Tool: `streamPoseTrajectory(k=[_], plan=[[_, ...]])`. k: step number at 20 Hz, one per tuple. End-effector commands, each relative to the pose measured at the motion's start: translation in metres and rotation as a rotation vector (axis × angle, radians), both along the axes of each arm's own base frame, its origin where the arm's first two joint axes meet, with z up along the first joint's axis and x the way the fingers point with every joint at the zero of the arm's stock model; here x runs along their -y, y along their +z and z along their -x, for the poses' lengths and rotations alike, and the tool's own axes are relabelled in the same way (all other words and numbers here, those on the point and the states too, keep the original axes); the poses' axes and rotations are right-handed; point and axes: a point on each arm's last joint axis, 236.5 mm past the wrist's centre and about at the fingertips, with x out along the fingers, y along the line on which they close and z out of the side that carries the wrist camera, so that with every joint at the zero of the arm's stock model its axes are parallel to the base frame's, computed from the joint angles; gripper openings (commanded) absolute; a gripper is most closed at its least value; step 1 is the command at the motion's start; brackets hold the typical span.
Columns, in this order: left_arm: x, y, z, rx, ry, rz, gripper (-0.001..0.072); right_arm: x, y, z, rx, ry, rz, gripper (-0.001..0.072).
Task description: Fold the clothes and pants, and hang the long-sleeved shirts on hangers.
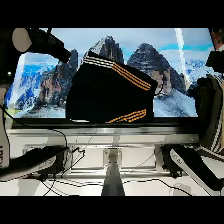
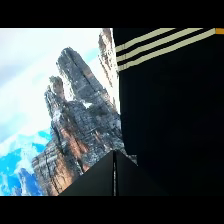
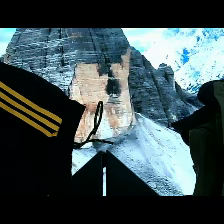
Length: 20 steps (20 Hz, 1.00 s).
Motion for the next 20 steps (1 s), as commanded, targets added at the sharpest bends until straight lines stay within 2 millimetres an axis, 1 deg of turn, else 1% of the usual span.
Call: streamPoseTrajectory(k=[1,12,15,16,17,18,20], plan=[[0.000,0.001,0.000,0.002,0.000,0.000,0.0007,0.000,0.000,0.000,0.000,0.001,0.000,0.0042],[0.000,0.001,0.000,0.002,0.000,0.001,0.0007,-0.001,0.003,-0.004,0.023,0.003,0.000,0.0042],[0.000,0.001,0.000,0.002,0.000,0.001,0.0007,-0.001,0.011,-0.014,0.071,0.010,0.003,0.0041],[0.000,0.001,0.000,0.003,0.000,0.001,0.0007,0.001,0.005,-0.013,0.044,0.047,0.046,0.0041],[0.000,0.001,0.000,0.003,0.000,0.001,0.0007,0.004,-0.014,-0.004,-0.047,0.097,0.099,0.0040],[0.000,0.001,0.000,0.001,0.000,0.001,0.0007,0.007,-0.041,0.012,-0.185,0.135,0.118,0.0040],[0.000,0.001,0.000,0.001,0.000,0.001,0.0007,0.013,-0.105,0.053,-0.478,0.183,0.097,0.0039]])
